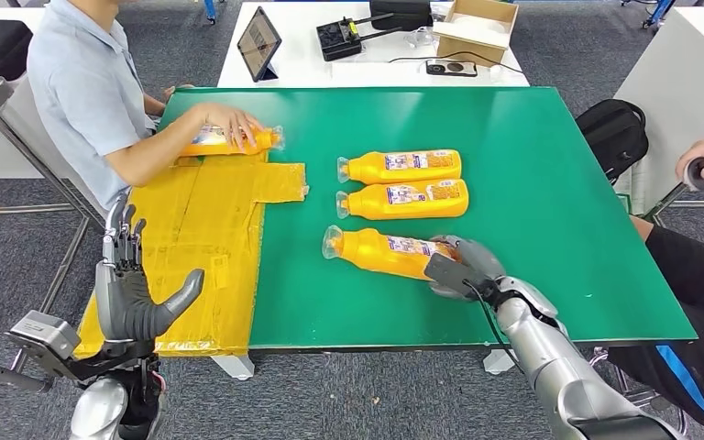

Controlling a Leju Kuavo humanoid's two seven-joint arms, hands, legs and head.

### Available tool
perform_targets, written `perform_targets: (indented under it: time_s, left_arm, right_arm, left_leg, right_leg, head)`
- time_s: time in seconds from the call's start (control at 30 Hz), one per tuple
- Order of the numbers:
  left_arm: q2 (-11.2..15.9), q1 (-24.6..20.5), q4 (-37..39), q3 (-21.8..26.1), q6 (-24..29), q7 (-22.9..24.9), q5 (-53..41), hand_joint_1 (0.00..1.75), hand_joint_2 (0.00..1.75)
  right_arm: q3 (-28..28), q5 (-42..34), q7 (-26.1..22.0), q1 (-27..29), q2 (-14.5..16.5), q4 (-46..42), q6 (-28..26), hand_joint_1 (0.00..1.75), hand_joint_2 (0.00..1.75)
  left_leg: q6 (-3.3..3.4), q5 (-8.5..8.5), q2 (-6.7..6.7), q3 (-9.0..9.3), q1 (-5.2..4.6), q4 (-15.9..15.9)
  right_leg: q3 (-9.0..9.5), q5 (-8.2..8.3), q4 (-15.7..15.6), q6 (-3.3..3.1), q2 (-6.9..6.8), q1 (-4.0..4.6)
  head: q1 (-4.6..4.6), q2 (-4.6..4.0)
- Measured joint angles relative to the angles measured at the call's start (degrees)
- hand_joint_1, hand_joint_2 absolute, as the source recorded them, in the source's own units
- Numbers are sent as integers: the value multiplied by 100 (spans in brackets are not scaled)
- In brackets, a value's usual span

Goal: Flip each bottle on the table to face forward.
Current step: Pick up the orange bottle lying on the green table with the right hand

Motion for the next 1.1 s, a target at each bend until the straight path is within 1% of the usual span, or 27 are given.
perform_targets:
  time_s: [0.13,0.23,0.33,0.43,0.53,0.6,0.67,0.7,0.83,0.97,1.1]
  left_arm:
    - [3,-2,57,-14,39,-69,5,0,175]
    - [0,7,67,-69,264,-237,-208,0,175]
    - [-12,27,67,-135,481,-360,-423,0,175]
    - [-15,37,67,-182,548,-386,-467,0,175]
    - [-44,74,73,-208,602,-269,-423,0,175]
    - [-113,136,137,-267,587,21,-316,0,175]
    - [-208,236,308,-431,484,298,-203,0,175]
    - [-247,291,420,-561,423,363,-182,0,175]
    - [-285,452,777,-1196,115,301,-205,0,175]
    - [-243,474,957,-1673,-343,402,-14,0,175]
    - [-209,457,1054,-1862,-809,476,314,0,175]
  right_arm:
    - [-27,-582,-476,227,55,-139,139,175,175]
    - [-54,-986,-707,510,160,-460,82,175,175]
    - [-76,-1244,-771,813,293,-865,9,175,175]
    - [-80,-1324,-752,1028,380,-1164,-2,175,175]
    - [-122,-1512,-883,1203,455,-1447,-133,175,175]
    - [-203,-1738,-1069,1412,561,-1827,-385,175,175]
    - [-268,-1952,-1211,1701,748,-2400,-683,175,175]
    - [-281,-2036,-1259,1848,860,-2711,-813,175,175]
    - [-205,-2189,-1395,2204,1218,-3585,-1109,175,175]
    - [93,-2152,-1527,2259,1435,-3860,-1202,175,175]
    - [474,-2039,-1516,2236,1570,-3845,-1234,175,175]
  left_leg:
    - [0,0,0,-1,0,0]
    - [0,1,-3,-9,0,0]
    - [0,1,-4,-20,0,0]
    - [0,2,-10,-35,0,0]
    - [0,2,-14,-47,-1,0]
    - [1,1,-14,-51,-2,0]
    - [1,0,-13,-59,-3,0]
    - [1,0,-12,-65,-3,0]
    - [1,0,-10,-87,-1,-1]
    - [0,0,-7,-88,-1,-1]
    - [0,1,-8,-89,0,-1]
  right_leg:
    - [1,0,0,0,0,0]
    - [-2,0,1,0,-1,0]
    - [-10,0,2,0,-1,0]
    - [-22,0,2,1,-5,0]
    - [-30,-1,2,1,-8,-2]
    - [-33,-1,2,1,-8,-2]
    - [-43,-1,2,1,-7,-3]
    - [-51,-1,2,1,-6,-2]
    - [-75,-1,2,1,-6,-1]
    - [-78,-1,2,1,-4,-1]
    - [-76,-1,2,0,-5,-1]
  head:
    - [1,0]
    - [0,0]
    - [-2,0]
    - [-2,0]
    - [-1,0]
    - [1,0]
    - [1,0]
    - [1,0]
    - [1,0]
    - [0,0]
    - [2,0]
